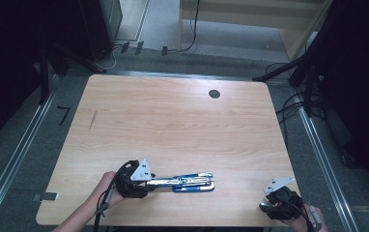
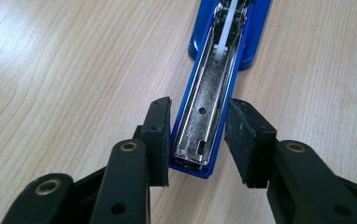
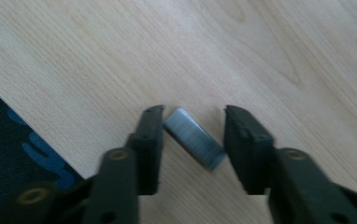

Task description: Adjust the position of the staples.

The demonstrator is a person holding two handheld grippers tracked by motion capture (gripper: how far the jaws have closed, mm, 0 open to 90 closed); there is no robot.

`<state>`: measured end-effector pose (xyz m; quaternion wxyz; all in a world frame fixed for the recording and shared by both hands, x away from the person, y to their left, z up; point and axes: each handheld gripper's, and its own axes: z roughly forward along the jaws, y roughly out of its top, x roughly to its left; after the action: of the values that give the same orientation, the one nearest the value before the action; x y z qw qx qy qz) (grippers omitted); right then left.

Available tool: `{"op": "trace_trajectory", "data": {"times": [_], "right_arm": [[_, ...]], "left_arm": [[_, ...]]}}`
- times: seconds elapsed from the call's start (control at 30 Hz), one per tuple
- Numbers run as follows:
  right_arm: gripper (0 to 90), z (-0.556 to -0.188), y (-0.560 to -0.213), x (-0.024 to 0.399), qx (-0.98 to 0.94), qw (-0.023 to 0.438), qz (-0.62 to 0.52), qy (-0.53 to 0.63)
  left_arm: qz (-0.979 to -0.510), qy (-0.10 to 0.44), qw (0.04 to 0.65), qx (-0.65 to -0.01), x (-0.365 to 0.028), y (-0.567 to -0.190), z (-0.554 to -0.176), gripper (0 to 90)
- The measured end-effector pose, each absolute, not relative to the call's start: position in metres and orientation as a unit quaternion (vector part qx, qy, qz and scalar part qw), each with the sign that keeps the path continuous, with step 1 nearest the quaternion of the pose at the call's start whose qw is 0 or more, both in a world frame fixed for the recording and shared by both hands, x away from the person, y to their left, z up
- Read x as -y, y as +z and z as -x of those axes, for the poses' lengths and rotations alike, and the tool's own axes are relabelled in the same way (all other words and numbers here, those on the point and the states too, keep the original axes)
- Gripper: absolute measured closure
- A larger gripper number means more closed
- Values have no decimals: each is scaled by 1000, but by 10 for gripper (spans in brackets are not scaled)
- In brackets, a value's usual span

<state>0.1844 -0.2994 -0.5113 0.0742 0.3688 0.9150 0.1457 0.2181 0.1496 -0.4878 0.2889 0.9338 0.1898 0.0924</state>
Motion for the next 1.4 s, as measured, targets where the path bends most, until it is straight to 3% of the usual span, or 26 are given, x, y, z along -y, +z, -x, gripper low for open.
{"op": "trace_trajectory", "data": {"times": [0.47, 1.4], "right_arm": [[782, -185, -512, 298, -908, 59, -380, 164], [786, -190, -505, 302, -879, 58, -423, 213]], "left_arm": [[-934, 93, 288, -189, -149, -488, -218, 621], [-935, 95, 288, -185, -149, -488, -218, 624]]}}
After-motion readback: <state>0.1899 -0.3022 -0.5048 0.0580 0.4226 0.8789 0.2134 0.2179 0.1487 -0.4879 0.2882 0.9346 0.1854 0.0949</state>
